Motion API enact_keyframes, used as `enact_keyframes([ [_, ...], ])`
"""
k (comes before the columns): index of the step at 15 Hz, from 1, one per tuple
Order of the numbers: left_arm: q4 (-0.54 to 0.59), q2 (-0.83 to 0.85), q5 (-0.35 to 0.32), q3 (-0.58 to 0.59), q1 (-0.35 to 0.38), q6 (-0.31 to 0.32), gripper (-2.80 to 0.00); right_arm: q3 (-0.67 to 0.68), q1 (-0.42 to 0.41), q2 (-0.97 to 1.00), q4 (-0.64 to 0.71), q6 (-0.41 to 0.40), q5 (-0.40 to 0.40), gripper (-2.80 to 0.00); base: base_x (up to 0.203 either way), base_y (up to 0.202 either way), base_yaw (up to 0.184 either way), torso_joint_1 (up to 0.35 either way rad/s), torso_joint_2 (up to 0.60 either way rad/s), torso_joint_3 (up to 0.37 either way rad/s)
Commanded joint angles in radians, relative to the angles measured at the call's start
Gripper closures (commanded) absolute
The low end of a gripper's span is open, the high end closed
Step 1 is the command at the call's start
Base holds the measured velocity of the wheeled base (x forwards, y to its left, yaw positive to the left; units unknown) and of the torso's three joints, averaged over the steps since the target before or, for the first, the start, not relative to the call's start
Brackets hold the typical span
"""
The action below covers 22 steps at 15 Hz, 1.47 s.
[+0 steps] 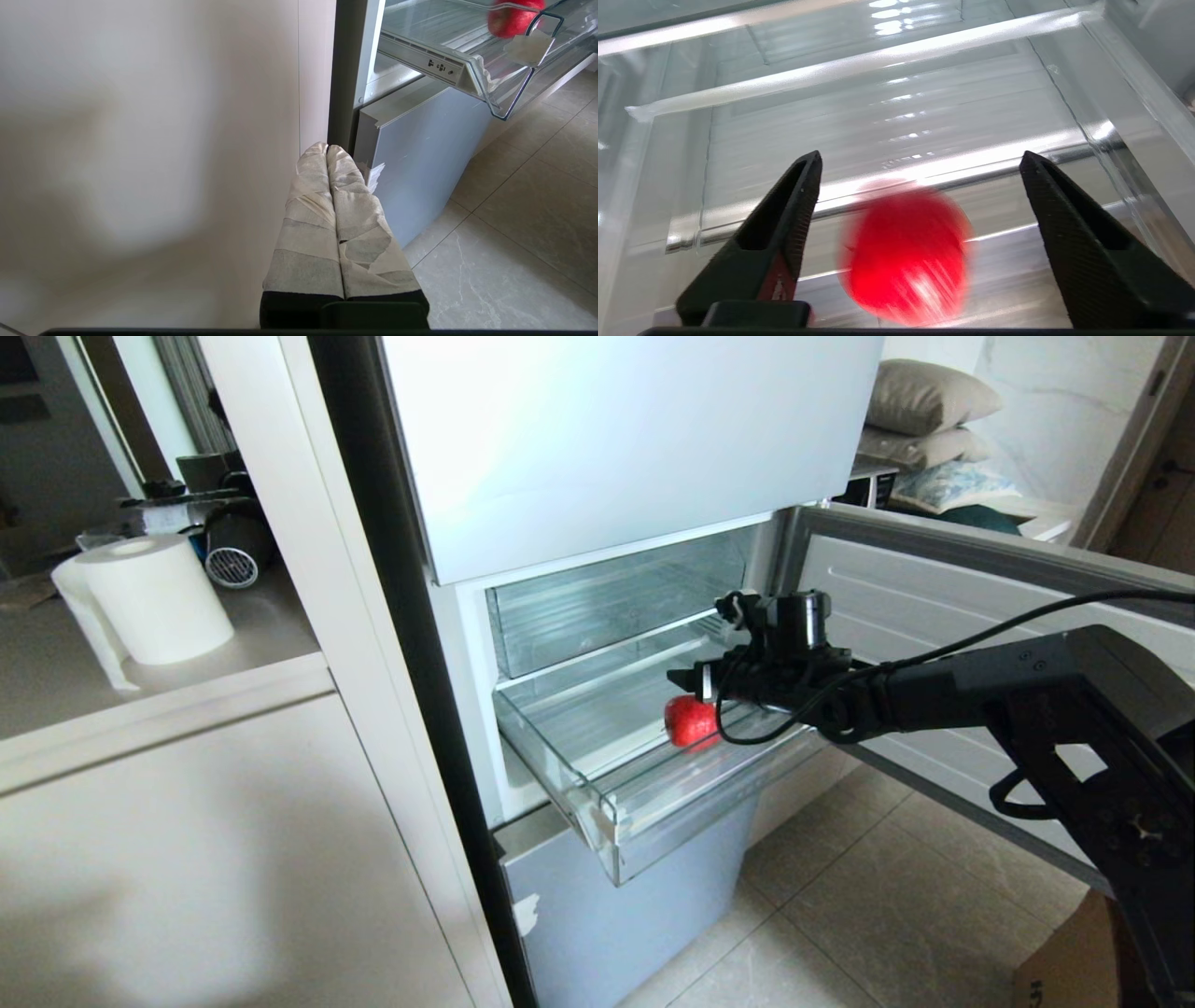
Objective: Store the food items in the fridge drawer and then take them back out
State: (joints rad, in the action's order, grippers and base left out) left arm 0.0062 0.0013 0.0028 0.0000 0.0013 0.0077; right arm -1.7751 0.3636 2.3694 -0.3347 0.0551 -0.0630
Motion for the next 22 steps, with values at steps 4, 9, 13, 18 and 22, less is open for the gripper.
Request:
enact_keyframes([
  [4, 0.000, 0.000, 0.000, 0.000, 0.000, 0.000, 0.00, 0.045, 0.008, -0.079, 0.001, 0.004, 0.002, -2.80, 0.000, 0.000, 0.000, 0.000, 0.00, 0.000],
  [9, 0.000, 0.000, 0.000, 0.000, 0.000, 0.000, 0.00, 0.292, 0.060, -0.414, -0.004, 0.008, 0.002, 0.00, 0.000, 0.000, 0.000, 0.000, 0.00, 0.000],
  [13, 0.000, 0.000, 0.000, 0.000, 0.000, 0.000, 0.00, 0.564, 0.072, -0.725, -0.004, 0.005, -0.001, 0.00, 0.000, 0.000, 0.000, 0.000, 0.00, 0.000],
  [18, 0.000, 0.000, 0.000, 0.000, 0.000, 0.000, 0.00, 0.903, 0.088, -1.178, 0.001, 0.001, 0.013, 0.00, 0.000, 0.000, 0.000, 0.000, 0.00, 0.000],
  [22, 0.000, 0.000, 0.000, 0.000, 0.000, 0.000, 0.00, 1.160, 0.091, -1.521, 0.044, -0.002, 0.087, 0.00, 0.000, 0.000, 0.000, 0.000, 0.00, 0.000],
])
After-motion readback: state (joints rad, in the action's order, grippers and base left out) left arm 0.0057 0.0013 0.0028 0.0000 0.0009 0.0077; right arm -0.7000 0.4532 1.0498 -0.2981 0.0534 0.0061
